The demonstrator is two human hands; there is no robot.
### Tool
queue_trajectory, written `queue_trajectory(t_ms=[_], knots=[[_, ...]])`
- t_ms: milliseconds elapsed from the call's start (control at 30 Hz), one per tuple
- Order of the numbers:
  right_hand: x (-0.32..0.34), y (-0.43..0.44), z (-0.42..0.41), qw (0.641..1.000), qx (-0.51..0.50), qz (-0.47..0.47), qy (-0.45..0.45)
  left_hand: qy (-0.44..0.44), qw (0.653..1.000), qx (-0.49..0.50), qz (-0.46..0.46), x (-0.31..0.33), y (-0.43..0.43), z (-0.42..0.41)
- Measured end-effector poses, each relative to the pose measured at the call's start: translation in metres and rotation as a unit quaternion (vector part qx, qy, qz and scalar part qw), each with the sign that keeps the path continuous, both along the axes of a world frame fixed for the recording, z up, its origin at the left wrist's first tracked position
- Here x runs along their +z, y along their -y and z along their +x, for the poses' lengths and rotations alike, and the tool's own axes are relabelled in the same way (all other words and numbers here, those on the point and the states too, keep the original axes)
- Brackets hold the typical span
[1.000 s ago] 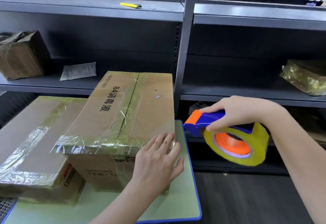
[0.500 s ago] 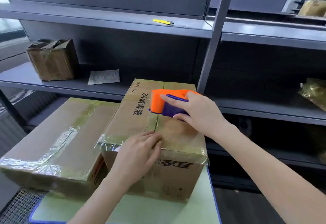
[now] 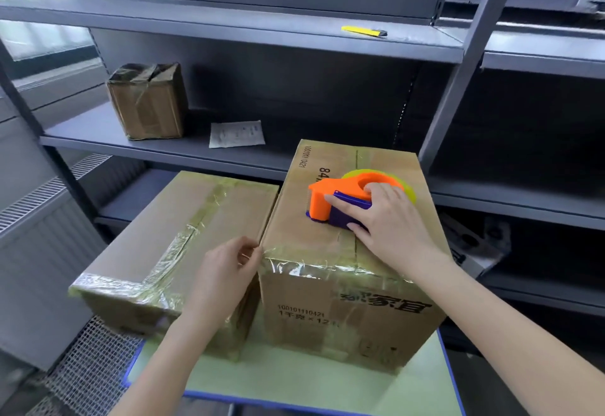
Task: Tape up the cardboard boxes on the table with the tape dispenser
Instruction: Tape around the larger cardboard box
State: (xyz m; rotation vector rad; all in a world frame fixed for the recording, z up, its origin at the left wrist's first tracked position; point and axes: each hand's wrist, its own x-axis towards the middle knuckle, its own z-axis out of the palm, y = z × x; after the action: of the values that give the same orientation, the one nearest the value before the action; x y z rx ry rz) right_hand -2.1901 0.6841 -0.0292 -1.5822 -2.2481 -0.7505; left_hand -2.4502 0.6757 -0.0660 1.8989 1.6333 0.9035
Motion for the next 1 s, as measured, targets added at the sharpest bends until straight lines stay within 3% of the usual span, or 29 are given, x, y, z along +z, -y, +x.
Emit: queue_trajectory(t_ms=[133, 233, 333, 400, 533, 667, 767, 867, 1000], knots=[[0.007, 0.01, -0.036, 0.993, 0.072, 0.077, -0.053, 0.019, 0.999, -0.016, -0.04, -0.001, -0.004, -0.01], [0.006, 0.009, -0.067, 0.981, 0.162, -0.048, -0.094, -0.003, 0.996, -0.07, -0.052, 0.004, -0.004, -0.016], [-0.003, -0.003, -0.087, 0.957, 0.16, -0.218, -0.104, 0.045, 0.986, -0.129, -0.093, 0.007, -0.003, -0.017], [-0.012, -0.009, -0.091, 0.949, 0.168, -0.249, -0.094, 0.073, 0.98, -0.147, -0.116, 0.005, -0.004, -0.018], [-0.02, -0.01, -0.093, 0.951, 0.194, -0.223, -0.089, 0.137, 0.968, -0.167, -0.129, -0.002, -0.01, -0.021], [-0.022, -0.009, -0.092, 0.952, 0.207, -0.211, -0.075, 0.036, 0.987, -0.157, -0.004, -0.018, -0.013, -0.026], [-0.023, -0.008, -0.094, 0.955, 0.217, -0.191, -0.064, -0.048, 0.982, -0.133, 0.121, -0.033, -0.021, -0.032], [-0.025, -0.009, -0.095, 0.957, 0.22, -0.181, -0.058, -0.024, 0.956, -0.176, 0.232, -0.046, -0.027, -0.029], [-0.025, -0.009, -0.096, 0.954, 0.218, -0.19, -0.073, -0.002, 0.94, -0.183, 0.288, -0.058, -0.032, -0.025]])
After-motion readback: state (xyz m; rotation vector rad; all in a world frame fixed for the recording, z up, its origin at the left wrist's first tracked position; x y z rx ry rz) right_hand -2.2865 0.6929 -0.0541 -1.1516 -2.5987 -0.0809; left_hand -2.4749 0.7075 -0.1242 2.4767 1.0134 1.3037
